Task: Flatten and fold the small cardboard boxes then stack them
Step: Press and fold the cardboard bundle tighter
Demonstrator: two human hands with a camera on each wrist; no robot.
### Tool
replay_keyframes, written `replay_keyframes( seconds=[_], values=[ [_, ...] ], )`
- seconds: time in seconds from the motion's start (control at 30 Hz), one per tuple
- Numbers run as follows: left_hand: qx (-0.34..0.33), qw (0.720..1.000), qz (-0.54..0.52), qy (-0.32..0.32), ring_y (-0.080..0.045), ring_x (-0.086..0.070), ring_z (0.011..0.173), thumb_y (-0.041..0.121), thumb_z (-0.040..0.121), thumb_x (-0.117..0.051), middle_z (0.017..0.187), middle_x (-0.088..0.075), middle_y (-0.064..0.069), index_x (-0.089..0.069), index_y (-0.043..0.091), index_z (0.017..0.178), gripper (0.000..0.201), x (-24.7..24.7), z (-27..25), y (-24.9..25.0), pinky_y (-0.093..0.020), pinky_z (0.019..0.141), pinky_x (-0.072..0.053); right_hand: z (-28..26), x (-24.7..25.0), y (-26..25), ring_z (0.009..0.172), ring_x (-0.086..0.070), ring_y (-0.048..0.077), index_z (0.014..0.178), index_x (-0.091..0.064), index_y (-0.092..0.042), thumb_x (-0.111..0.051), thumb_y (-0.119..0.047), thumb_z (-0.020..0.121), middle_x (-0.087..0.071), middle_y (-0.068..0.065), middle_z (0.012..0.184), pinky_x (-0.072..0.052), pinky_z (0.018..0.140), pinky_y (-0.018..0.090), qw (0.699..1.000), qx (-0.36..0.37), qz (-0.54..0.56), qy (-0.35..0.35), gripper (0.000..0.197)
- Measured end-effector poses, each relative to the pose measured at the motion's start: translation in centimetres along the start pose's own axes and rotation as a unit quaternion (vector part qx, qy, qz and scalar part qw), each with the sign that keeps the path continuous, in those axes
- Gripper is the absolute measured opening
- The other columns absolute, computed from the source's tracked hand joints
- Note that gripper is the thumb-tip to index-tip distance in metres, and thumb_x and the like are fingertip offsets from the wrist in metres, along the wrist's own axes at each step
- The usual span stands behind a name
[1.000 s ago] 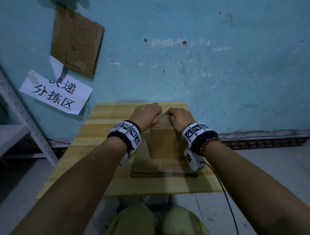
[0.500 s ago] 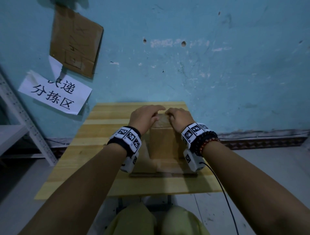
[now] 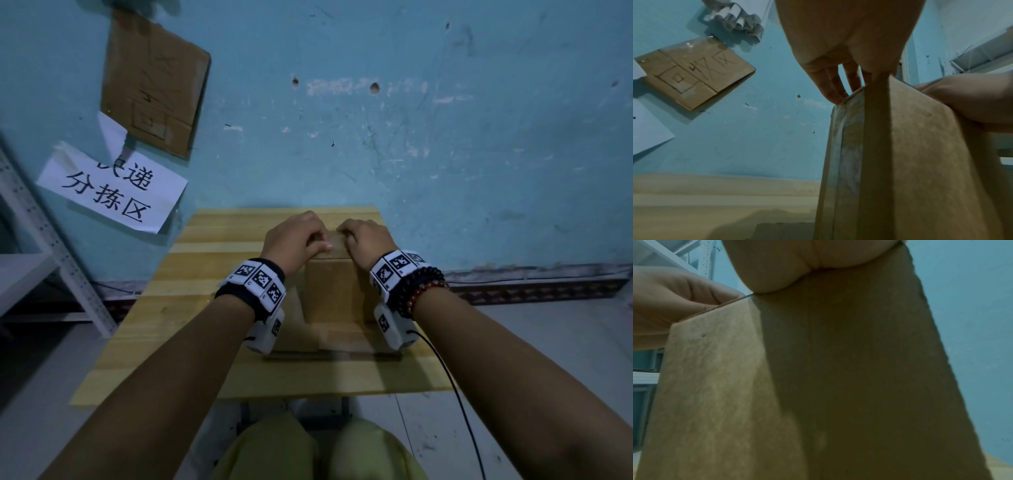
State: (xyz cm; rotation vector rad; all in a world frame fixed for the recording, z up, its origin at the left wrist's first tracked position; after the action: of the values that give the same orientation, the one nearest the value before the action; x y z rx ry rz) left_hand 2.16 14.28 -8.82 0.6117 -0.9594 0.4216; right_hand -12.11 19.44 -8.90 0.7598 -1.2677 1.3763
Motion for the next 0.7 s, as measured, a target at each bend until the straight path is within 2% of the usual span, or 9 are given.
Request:
replay_keyframes(
  seconds=[0.1,0.2,0.4,0.5,0.6,0.7],
  values=[
    [0.008,1.0,0.006,0.005,-0.011,-0.053,0.087,0.034,0.086,-0.062,0.101,-0.051,0.011,-0.061,0.021,0.089,0.013,-0.1,0.0,0.3,-0.022,0.067,-0.033,0.1,-0.1,0.1,0.118,-0.048,0.031,0.126,-0.053,-0.014,-0.04,-0.011,0.092,-0.058,0.013,0.127,-0.035,0.098,0.036,1.0,-0.001,-0.003,-0.001,0.036],
    [0.017,1.0,0.004,0.014,-0.014,-0.056,0.086,0.031,0.087,-0.061,0.11,-0.048,0.008,-0.059,0.019,0.089,0.013,-0.1,0.1,0.4,-0.023,0.067,-0.034,0.1,-0.2,0.1,0.118,-0.048,0.03,0.126,-0.053,-0.014,-0.041,-0.012,0.092,-0.057,0.012,0.127,-0.035,0.097,0.035,1.0,0.003,-0.011,-0.004,0.036],
    [0.045,0.999,-0.001,0.005,-0.022,-0.055,0.089,0.027,0.091,-0.054,0.097,-0.057,-0.002,-0.06,0.016,0.091,0.012,0.2,0.4,0.5,-0.025,0.067,-0.029,0.1,-0.2,0.1,0.117,-0.049,0.03,0.125,-0.053,-0.013,-0.041,-0.012,0.092,-0.058,0.013,0.127,-0.036,0.095,0.035,1.0,0.006,-0.015,-0.002,0.036],
    [0.064,0.997,-0.026,0.021,-0.022,-0.058,0.091,0.022,0.089,-0.056,0.096,-0.063,-0.002,-0.063,0.017,0.094,0.01,0.2,0.3,0.6,-0.027,0.071,-0.036,0.1,-0.2,0.0,0.116,-0.049,0.031,0.125,-0.052,-0.013,-0.041,-0.013,0.092,-0.058,0.013,0.126,-0.036,0.095,0.036,1.0,0.007,-0.018,-0.003,0.036],
    [0.075,0.995,-0.06,0.04,-0.02,-0.062,0.084,0.01,0.087,-0.055,0.087,-0.068,0.0,-0.062,0.021,0.105,0.022,0.2,0.3,1.0,-0.028,0.073,-0.045,0.0,-0.2,0.0,0.117,-0.049,0.031,0.126,-0.052,-0.013,-0.04,-0.012,0.092,-0.058,0.014,0.126,-0.036,0.095,0.036,1.0,0.005,-0.017,-0.002,0.036],
    [0.093,0.993,-0.058,0.044,-0.021,-0.064,0.085,0.006,0.086,-0.055,0.084,-0.071,-0.001,-0.063,0.017,0.105,0.024,0.3,0.7,1.2,-0.029,0.076,-0.048,-0.1,-0.2,0.0,0.117,-0.048,0.032,0.126,-0.052,-0.013,-0.039,-0.012,0.092,-0.058,0.014,0.125,-0.035,0.096,0.037,1.0,0.003,-0.014,-0.002,0.036]
  ],
)
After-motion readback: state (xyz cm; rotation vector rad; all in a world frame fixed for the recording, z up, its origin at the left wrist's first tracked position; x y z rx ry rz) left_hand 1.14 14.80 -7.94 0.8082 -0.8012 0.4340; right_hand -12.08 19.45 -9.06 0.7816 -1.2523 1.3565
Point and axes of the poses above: each hand's wrist, its own z-axis towards the middle knuckle, its own x-axis out of the back of the hand, y = z × x, the point moved 1 cm from there along z, towards the middle knuckle
